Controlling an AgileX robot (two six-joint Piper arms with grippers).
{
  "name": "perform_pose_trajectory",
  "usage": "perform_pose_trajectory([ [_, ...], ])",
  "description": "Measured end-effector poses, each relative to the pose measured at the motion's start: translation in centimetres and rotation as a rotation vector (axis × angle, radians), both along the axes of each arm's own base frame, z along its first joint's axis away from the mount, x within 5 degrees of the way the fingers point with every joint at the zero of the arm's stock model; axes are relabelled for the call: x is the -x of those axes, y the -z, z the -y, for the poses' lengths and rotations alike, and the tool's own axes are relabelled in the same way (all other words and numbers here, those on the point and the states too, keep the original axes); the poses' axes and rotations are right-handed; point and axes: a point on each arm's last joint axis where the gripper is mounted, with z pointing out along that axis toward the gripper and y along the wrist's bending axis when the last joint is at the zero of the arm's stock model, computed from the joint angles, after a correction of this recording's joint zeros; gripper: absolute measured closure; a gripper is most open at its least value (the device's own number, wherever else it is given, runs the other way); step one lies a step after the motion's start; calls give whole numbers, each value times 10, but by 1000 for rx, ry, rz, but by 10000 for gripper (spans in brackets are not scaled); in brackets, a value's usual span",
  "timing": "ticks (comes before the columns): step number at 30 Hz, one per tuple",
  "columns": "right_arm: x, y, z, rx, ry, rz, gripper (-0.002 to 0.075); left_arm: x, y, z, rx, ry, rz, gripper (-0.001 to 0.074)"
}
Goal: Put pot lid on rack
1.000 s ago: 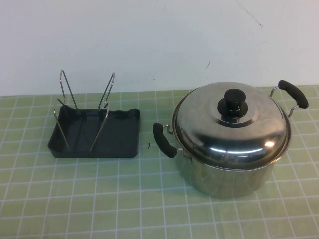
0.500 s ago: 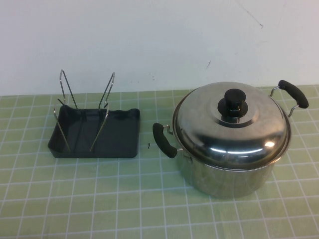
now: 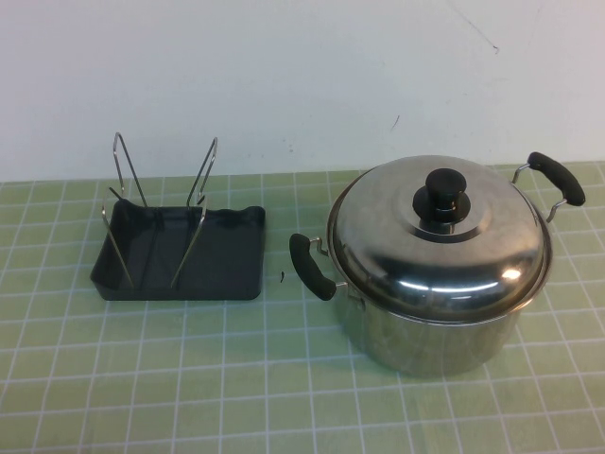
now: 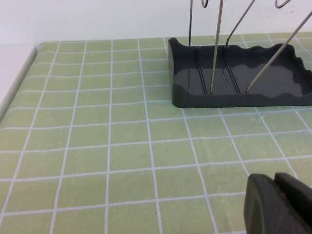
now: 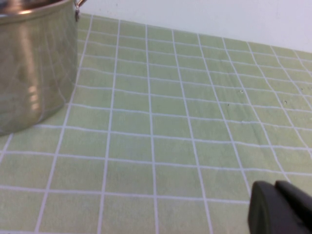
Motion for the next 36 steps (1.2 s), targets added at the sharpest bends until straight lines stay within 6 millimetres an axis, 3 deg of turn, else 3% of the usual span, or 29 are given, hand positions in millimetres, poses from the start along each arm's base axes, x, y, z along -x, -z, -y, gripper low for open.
perform_pose_trajectory([
  [10, 0, -1, 0, 0, -1, 10, 727, 0, -2, 0, 1, -1, 21, 736],
  [14, -3, -7, 0, 24, -10, 101, 727, -3, -14, 0, 7, -5, 165, 736],
  [22, -3, -53, -5, 53, -63, 618, 727, 5, -61, -2, 30, -19, 692, 737],
  [28, 12, -83, -10, 64, -101, 982, 727, 15, -78, -3, 39, -25, 913, 737],
  [33, 13, -84, -7, 22, -77, 999, 727, 18, -82, -3, 42, -26, 966, 737],
  [36, 9, -83, -6, 21, -67, 916, 727, 18, -83, -3, 95, -14, 952, 737],
])
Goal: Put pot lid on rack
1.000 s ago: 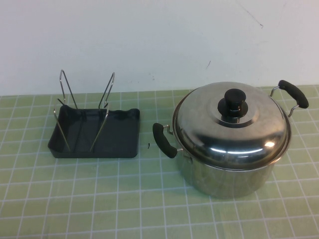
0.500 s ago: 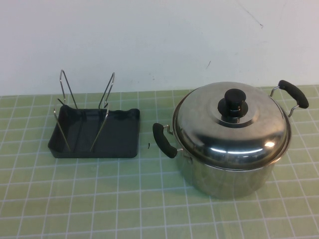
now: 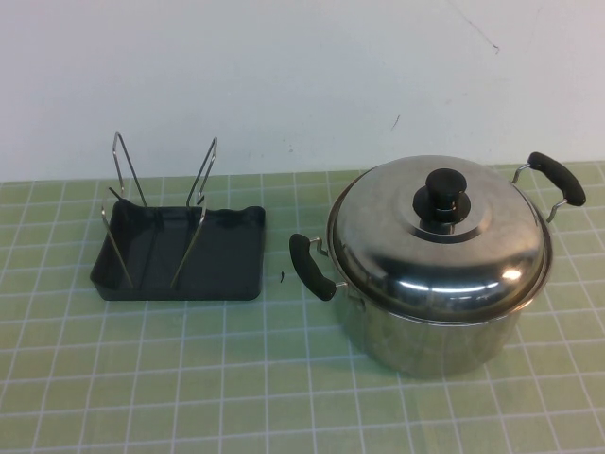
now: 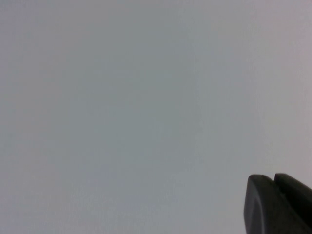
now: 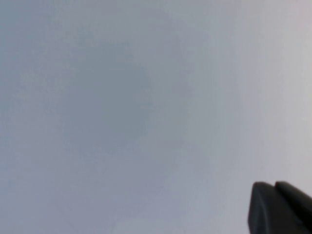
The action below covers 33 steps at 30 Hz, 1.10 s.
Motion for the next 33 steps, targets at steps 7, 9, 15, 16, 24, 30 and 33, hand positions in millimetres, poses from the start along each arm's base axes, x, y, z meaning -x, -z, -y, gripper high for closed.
perform_pose_trajectory([
  [7, 6, -46, 2, 82, 72, -220, 727, 6, -44, 1, 7, 22, -166, 736],
  [9, 3, -63, 2, 103, 83, -258, 727, 6, -56, 1, -14, 10, -201, 736],
  [15, -35, -89, 4, 112, 75, -438, 727, -22, -51, 2, -28, 9, -405, 737],
  [16, -44, -90, 3, 109, 66, -454, 727, -28, -48, 2, -30, 10, -446, 737],
  [24, -119, -74, -22, 175, -135, -486, 727, -51, -20, 3, 29, 34, -507, 737],
  [30, -165, -51, -67, 342, -457, -447, 727, -51, -14, 4, 40, 51, -464, 737],
  [33, -186, -36, -86, 362, -594, -450, 727, -51, -13, 5, 43, 62, -470, 737],
])
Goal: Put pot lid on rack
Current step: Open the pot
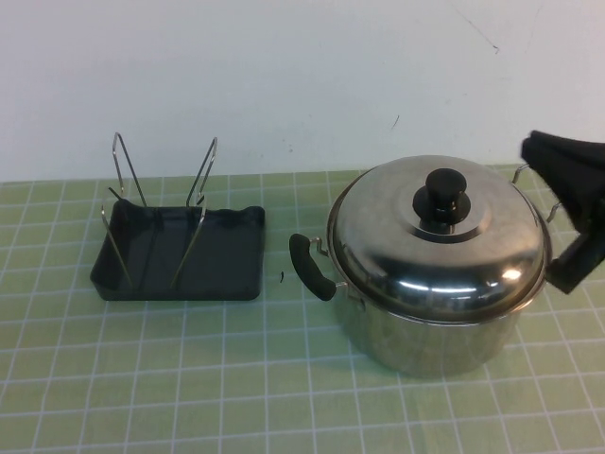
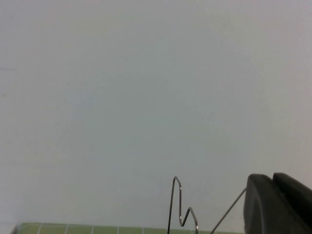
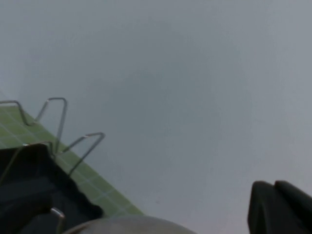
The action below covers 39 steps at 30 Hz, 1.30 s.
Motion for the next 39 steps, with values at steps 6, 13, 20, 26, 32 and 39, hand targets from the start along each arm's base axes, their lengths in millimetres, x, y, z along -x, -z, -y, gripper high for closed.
perform_pose_trajectory([
  [6, -36, 20, -26, -42, -104, -59, 723, 0, 1, 3, -54, 25, -7, 737],
  [13, -60, 26, -35, -68, -103, -93, 370, 0, 2, 7, -80, 57, -14, 737],
  [20, -81, 48, -39, -122, -78, -230, 104, 0, 2, 7, -80, 65, -16, 737],
  [26, -90, 74, -40, -110, -56, -314, 164, 1, 1, 9, -109, 74, 0, 737],
  [32, -90, 76, -41, -108, -59, -321, 376, 1, 0, 11, -152, 85, 12, 737],
  [39, -90, 76, -42, -110, -64, -316, 377, 1, -1, 11, -12, 126, 7, 737],
])
